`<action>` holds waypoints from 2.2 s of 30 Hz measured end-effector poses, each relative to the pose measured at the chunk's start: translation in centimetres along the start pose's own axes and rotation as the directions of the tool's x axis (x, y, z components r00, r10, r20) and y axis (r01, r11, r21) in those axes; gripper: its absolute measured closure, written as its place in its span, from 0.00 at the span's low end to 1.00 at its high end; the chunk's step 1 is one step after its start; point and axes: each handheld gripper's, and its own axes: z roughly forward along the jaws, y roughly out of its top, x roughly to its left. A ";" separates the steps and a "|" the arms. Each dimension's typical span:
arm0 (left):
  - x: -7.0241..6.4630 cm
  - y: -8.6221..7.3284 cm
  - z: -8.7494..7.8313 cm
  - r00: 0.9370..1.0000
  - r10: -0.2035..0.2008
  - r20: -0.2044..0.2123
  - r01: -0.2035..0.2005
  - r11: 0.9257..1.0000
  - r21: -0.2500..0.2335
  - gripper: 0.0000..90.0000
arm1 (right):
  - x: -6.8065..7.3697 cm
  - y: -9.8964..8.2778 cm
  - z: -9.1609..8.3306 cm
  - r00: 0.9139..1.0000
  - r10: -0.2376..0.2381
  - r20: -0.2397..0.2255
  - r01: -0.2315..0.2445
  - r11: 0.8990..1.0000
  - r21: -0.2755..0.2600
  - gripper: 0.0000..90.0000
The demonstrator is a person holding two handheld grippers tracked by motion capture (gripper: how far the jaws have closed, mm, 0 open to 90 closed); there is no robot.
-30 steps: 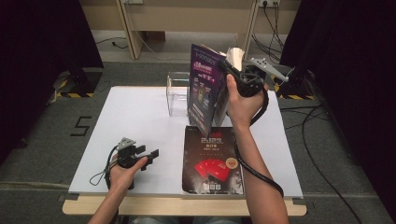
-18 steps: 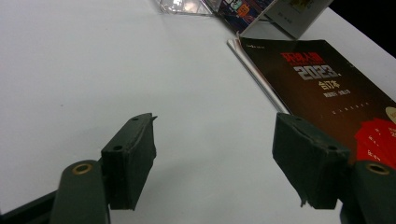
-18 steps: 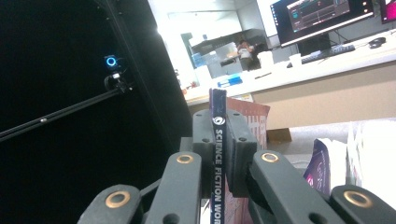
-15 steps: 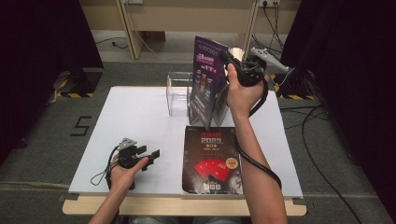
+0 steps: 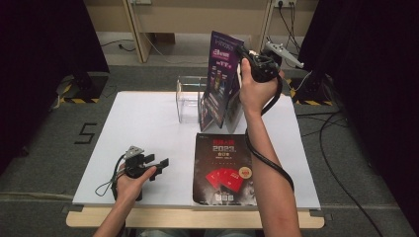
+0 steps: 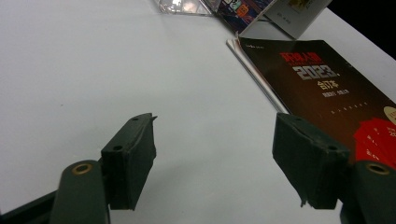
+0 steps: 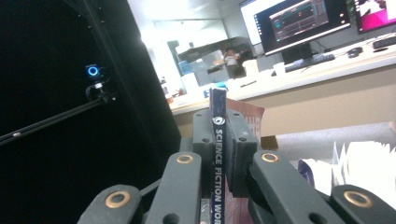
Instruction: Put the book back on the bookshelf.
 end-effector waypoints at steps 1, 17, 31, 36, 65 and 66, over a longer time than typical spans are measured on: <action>0.0 0.0 0.0 1.000 0.000 0.000 0.000 1.000 0.001 0.32 | -0.1 0.0 0.2 1.000 -0.001 0.007 0.001 1.000 -0.003 0.94; 0.1 0.0 0.0 1.000 -0.003 0.005 0.003 1.000 0.000 0.32 | -0.9 -0.5 2.9 0.998 -0.018 0.062 0.019 1.000 -0.018 0.94; 0.2 -0.1 -0.1 1.000 -0.007 0.007 0.007 1.000 -0.002 0.32 | -1.5 -3.4 5.0 0.996 -0.035 0.087 0.032 0.999 0.027 0.94; 0.3 -0.1 0.0 1.000 -0.006 0.008 0.006 1.000 0.000 0.32 | -1.8 -4.5 4.7 0.995 -0.042 0.087 0.038 0.998 0.049 0.94; -0.2 -0.1 0.2 1.000 0.000 0.014 0.000 1.000 0.004 0.32 | -2.9 -6.2 0.4 0.997 -0.031 0.071 0.014 0.973 0.229 0.88; -0.2 -0.1 0.2 1.000 0.001 0.014 -0.001 1.000 0.004 0.32 | -2.9 -6.2 0.4 0.997 -0.029 0.074 0.011 0.972 0.233 0.87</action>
